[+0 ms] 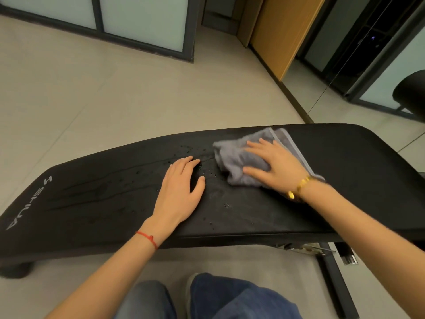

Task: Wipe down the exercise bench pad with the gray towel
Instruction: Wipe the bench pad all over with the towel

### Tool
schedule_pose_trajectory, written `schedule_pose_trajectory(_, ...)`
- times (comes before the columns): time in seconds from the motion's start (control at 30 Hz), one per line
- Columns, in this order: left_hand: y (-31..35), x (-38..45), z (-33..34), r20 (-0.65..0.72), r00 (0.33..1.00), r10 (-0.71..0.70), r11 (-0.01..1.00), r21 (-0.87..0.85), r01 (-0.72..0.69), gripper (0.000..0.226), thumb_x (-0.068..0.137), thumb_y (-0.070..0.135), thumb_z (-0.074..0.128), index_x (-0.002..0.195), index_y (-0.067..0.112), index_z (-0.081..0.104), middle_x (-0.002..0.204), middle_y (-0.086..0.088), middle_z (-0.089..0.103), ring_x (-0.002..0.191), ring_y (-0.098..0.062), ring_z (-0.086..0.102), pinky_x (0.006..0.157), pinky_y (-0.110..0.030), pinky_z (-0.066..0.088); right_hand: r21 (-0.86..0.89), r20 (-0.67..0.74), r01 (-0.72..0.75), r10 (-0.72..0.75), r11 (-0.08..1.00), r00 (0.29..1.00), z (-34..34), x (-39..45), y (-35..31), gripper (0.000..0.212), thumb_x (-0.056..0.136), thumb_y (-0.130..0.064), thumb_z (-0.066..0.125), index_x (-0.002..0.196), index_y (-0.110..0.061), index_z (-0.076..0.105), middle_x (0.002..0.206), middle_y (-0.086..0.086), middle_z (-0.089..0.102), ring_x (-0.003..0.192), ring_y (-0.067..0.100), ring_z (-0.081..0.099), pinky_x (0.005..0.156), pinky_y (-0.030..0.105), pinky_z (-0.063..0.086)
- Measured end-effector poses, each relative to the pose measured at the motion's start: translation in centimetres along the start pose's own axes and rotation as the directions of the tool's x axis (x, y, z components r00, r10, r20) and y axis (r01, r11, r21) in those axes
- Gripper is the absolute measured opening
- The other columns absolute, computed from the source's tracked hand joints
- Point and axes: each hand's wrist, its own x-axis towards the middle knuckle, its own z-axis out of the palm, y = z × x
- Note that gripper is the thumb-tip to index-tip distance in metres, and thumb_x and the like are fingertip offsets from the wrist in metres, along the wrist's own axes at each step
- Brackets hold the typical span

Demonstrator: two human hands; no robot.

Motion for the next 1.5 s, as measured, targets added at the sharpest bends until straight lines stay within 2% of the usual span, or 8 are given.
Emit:
schedule_pose_trajectory(0.13,-0.2,-0.1,0.0,0.003,1.0,-0.007,1.0,-0.006,0.007,0.051,0.097,0.041,0.042,0.145,0.023,0.04,0.153,0.006,0.034,0.145,-0.011,0.024,0.121,-0.038,0.022,0.064,0.069,0.107,-0.111,0.992,0.991,-0.8,-7.4,-2.8,0.06,0.085,-0.067,0.043,0.141,-0.046,0.034,0.152,-0.024,0.023,0.144,0.0,0.01,0.119,0.027,0.003)
schedule_pose_trajectory(0.4,0.2,-0.3,-0.2,0.017,1.0,0.0,1.0,0.006,-0.001,0.051,0.099,0.041,0.039,0.147,0.024,0.037,0.156,0.006,0.031,0.147,-0.01,0.019,0.123,-0.034,0.01,-0.083,0.015,-0.18,0.182,0.98,0.983,0.6,5.4,2.8,0.066,0.084,-0.066,0.044,0.136,-0.026,0.049,0.147,0.001,0.045,0.139,0.028,0.035,0.115,0.049,0.024)
schedule_pose_trajectory(0.63,-0.3,-0.2,0.2,0.024,1.0,0.014,1.0,0.02,-0.015,0.052,0.099,0.04,0.038,0.147,0.022,0.036,0.156,0.004,0.03,0.147,-0.012,0.019,0.124,-0.036,0.01,0.096,0.079,0.114,-0.122,0.989,0.989,-0.8,-7.7,-2.8,0.063,0.084,-0.069,0.041,0.141,-0.041,0.04,0.152,-0.022,0.027,0.144,0.001,0.014,0.12,0.027,0.006)
schedule_pose_trajectory(0.73,-0.2,-0.3,0.0,0.025,1.0,0.008,1.0,0.015,-0.008,0.051,0.1,0.039,0.038,0.148,0.022,0.036,0.156,0.005,0.03,0.147,-0.012,0.018,0.124,-0.035,0.009,0.121,0.082,0.133,-0.143,0.984,0.986,-1.7,-4.6,-0.3,0.06,0.085,-0.064,0.047,0.137,-0.036,0.047,0.149,-0.015,0.039,0.141,0.004,0.026,0.12,0.028,0.018)
schedule_pose_trajectory(0.9,0.0,-0.3,-0.1,0.02,1.0,-0.003,1.0,0.011,0.003,0.051,0.099,0.041,0.038,0.147,0.024,0.036,0.156,0.007,0.03,0.147,-0.01,0.018,0.123,-0.034,0.01,-0.046,0.001,-0.128,0.128,0.991,0.992,-0.6,4.5,3.0,0.061,0.086,-0.058,0.052,0.135,-0.021,0.052,0.144,0.004,0.048,0.133,0.025,0.04,0.112,0.046,0.03)
schedule_pose_trajectory(1.2,-0.4,-0.1,0.3,0.024,1.0,0.008,1.0,0.021,-0.009,0.052,0.099,0.04,0.036,0.148,0.023,0.035,0.157,0.005,0.029,0.148,-0.012,0.018,0.123,-0.035,0.01,0.111,0.1,0.125,-0.136,0.986,0.986,-1.5,-8.6,-2.1,0.061,0.085,-0.068,0.045,0.14,-0.044,0.038,0.152,-0.024,0.028,0.144,-0.002,0.015,0.12,0.028,0.01)
schedule_pose_trajectory(1.37,-0.1,-0.2,0.1,0.023,1.0,0.008,1.0,0.026,-0.009,0.051,0.1,0.04,0.036,0.148,0.023,0.035,0.157,0.005,0.029,0.148,-0.011,0.017,0.123,-0.034,0.009,0.01,-0.017,-0.051,0.051,0.999,0.999,-1.5,2.7,2.1,0.059,0.084,-0.06,0.055,0.128,-0.019,0.058,0.135,0.004,0.055,0.125,0.023,0.046,0.107,0.043,0.036)
schedule_pose_trajectory(1.5,0.0,-0.2,0.0,0.032,0.999,0.011,1.0,0.025,-0.012,0.051,0.1,0.04,0.037,0.148,0.023,0.035,0.157,0.005,0.029,0.147,-0.012,0.018,0.123,-0.035,0.01,-0.056,-0.009,-0.118,0.118,0.991,0.993,0.7,5.2,1.2,0.066,0.085,-0.064,0.05,0.136,-0.022,0.05,0.144,0.002,0.048,0.136,0.028,0.037,0.114,0.044,0.026)
